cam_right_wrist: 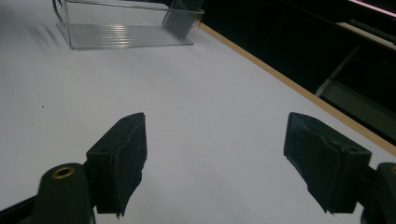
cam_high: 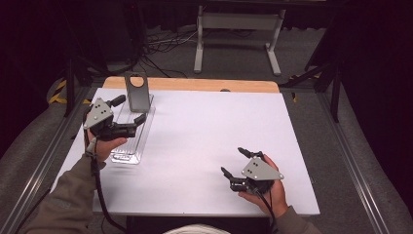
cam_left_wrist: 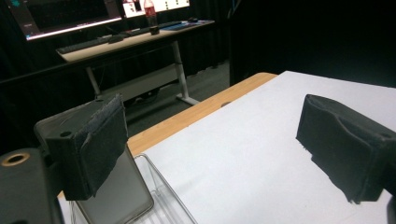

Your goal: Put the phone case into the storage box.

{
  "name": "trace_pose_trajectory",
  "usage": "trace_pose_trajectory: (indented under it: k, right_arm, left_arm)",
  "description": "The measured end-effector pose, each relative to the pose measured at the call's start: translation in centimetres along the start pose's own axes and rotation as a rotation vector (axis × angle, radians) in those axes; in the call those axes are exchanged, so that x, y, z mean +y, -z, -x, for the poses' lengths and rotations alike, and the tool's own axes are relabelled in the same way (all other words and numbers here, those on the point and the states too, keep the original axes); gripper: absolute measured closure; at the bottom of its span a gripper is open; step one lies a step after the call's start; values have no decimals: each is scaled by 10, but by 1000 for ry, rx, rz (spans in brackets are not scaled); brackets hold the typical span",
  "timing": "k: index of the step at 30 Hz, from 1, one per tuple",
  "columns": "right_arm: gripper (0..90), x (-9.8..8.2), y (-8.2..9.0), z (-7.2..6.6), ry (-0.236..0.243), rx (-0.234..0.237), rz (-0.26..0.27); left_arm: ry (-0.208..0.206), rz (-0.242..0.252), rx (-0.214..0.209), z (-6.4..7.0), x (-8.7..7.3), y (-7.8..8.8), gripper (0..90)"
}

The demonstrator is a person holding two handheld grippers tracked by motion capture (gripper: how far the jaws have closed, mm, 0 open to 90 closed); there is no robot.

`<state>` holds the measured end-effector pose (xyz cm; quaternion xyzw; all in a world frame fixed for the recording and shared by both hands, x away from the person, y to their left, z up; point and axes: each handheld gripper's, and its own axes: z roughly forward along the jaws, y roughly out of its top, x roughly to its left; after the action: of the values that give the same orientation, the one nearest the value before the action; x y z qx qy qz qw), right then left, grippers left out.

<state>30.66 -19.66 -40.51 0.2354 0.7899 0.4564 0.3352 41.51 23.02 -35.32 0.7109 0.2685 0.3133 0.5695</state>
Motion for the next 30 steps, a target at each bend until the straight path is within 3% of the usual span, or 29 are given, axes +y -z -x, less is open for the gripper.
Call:
trace_pose_trajectory:
  k: [15, 20, 24, 30]
  right_arm:
    - [223, -2, -1, 0, 1, 8, -9]
    - [223, -2, -3, -1, 1, 10, -9]
    - [223, -2, -2, -2, 0, 13, -9]
    - [223, -3, -3, -3, 4, 16, -13]
  left_arm:
    - [-44, -18, -41, 17, -4, 4, 76]
    - [-39, -14, -41, 19, -5, 6, 57]
    - [-28, -7, -65, 23, -6, 12, 54]
    - [-43, 0, -75, 31, -8, 17, 37]
